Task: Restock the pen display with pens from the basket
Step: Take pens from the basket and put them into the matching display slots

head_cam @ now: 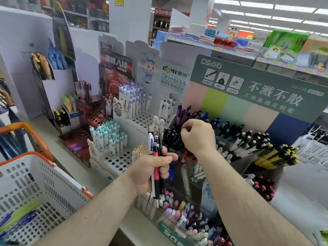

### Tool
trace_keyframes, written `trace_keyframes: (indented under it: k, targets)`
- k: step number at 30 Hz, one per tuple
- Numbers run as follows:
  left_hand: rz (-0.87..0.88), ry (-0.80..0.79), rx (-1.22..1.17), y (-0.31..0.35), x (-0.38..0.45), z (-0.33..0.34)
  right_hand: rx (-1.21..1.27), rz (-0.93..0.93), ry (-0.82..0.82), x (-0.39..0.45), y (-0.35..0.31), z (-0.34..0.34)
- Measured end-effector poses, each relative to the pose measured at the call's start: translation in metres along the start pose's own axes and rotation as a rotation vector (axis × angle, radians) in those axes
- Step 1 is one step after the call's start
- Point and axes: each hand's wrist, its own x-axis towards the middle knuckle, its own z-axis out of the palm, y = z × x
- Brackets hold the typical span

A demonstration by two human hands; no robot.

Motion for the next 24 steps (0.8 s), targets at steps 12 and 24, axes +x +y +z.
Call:
trace_keyframes:
  k: [12, 24]
  targets:
    - [-0.058, -0.128, 0.15, -0.003, -0.002, 0.004, 0.658, 0.25, -0.365, -0.05, -0.026, -0.023]
    - [-0.051, 0.132, 0.077, -0.019, 0.0, 0.024, 0.758, 0.283, -0.105, -0.07, -0.013, -0.018]
